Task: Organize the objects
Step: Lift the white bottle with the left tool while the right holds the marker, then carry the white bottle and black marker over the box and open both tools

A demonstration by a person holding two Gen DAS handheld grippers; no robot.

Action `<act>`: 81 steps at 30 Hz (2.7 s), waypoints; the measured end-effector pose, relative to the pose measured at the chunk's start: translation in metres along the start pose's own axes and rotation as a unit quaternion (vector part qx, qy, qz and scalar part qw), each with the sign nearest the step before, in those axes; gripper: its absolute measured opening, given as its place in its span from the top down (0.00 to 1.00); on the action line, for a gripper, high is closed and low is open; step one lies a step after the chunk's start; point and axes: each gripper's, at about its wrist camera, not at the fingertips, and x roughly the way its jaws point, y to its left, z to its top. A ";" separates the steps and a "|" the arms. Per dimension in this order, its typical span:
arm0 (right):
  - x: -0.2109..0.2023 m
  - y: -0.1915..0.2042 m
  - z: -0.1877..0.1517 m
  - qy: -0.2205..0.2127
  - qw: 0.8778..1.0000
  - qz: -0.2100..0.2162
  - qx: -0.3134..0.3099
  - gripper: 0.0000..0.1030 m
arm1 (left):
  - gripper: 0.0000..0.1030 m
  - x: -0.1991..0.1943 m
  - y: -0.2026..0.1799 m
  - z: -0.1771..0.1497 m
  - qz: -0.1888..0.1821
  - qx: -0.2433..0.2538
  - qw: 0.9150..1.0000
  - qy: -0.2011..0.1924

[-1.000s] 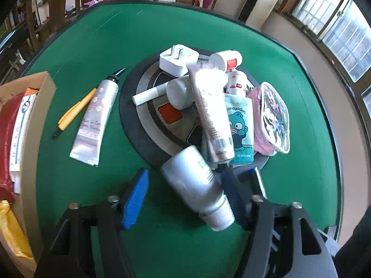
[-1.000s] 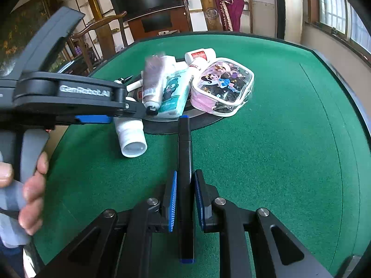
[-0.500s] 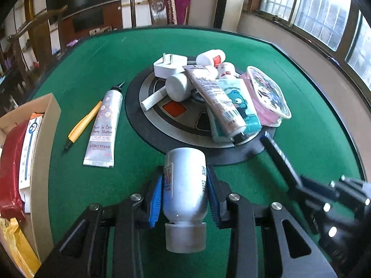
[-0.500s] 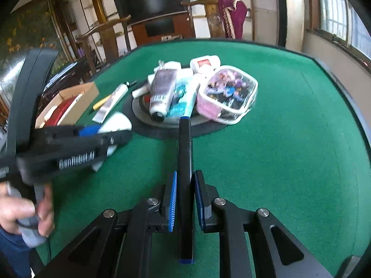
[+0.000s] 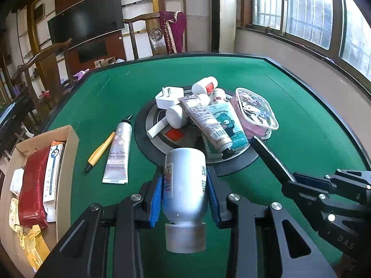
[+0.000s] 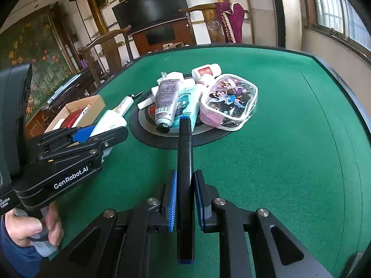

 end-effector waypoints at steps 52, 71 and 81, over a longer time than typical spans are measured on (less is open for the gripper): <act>-0.007 0.170 0.007 -0.013 0.991 0.099 -0.093 0.84 | 0.67 -0.134 0.132 -0.053 0.064 -0.121 0.986 -0.093; 0.064 0.297 0.006 0.046 0.972 0.155 -0.170 0.84 | 0.67 -0.143 0.257 -0.112 0.119 -0.234 0.964 -0.054; 0.091 0.311 -0.002 0.068 0.970 0.155 -0.174 0.84 | 0.67 -0.129 0.273 -0.123 0.109 -0.251 0.961 -0.041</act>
